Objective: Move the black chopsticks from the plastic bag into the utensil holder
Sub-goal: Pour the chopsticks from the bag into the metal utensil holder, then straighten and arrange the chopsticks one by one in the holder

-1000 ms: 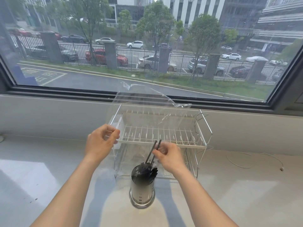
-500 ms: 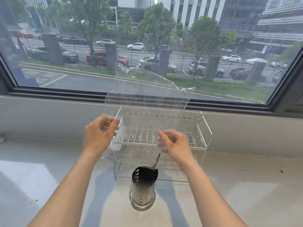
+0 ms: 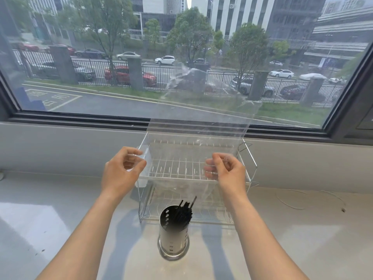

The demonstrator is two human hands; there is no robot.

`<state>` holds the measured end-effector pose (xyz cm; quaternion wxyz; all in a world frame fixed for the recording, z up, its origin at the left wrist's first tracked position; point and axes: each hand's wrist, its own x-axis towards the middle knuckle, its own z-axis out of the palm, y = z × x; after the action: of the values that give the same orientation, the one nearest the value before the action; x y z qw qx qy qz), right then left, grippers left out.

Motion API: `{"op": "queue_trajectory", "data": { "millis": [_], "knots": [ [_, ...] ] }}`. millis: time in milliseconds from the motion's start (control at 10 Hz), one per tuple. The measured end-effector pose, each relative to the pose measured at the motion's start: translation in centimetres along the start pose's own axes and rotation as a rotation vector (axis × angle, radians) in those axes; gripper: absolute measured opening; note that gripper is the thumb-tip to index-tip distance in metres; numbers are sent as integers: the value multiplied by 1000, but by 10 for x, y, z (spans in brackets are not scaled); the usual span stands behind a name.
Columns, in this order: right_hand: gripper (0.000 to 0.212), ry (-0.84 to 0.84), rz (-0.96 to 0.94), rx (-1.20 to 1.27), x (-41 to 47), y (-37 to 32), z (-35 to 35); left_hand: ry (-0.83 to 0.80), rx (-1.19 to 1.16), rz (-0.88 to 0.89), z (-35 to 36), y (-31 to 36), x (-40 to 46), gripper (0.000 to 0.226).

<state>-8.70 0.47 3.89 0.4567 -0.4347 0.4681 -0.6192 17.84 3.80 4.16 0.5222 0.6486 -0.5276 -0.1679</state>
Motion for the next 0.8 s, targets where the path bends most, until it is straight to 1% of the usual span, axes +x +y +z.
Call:
{"op": "queue_trajectory", "data": {
  "millis": [100,200,300,400,500,600,700,800],
  "knots": [
    [7,137,17,149,5,-3,-14,17,-19,11,4,0,-3,26],
    [4,269,55,304,10,-4,-41,-7,-5,-13,11,-1,-6,27],
    [5,395,81,420,9,4,-78,-78,28,-39,21,-5,-13,24],
    [14,568,210,400,-2,18,-116,-202,101,-48,37,-12,-22,22],
    [18,714,331,384,-24,49,-156,-357,203,-52,57,-26,-34,25],
    [11,777,379,380,-50,75,-188,-486,265,-105,73,-44,-51,40],
    [20,866,509,355,-79,120,-211,-555,338,-184,85,-63,-67,55],
    [42,937,646,330,-92,152,-238,-587,376,-227,92,-76,-78,59]
  ]
}}
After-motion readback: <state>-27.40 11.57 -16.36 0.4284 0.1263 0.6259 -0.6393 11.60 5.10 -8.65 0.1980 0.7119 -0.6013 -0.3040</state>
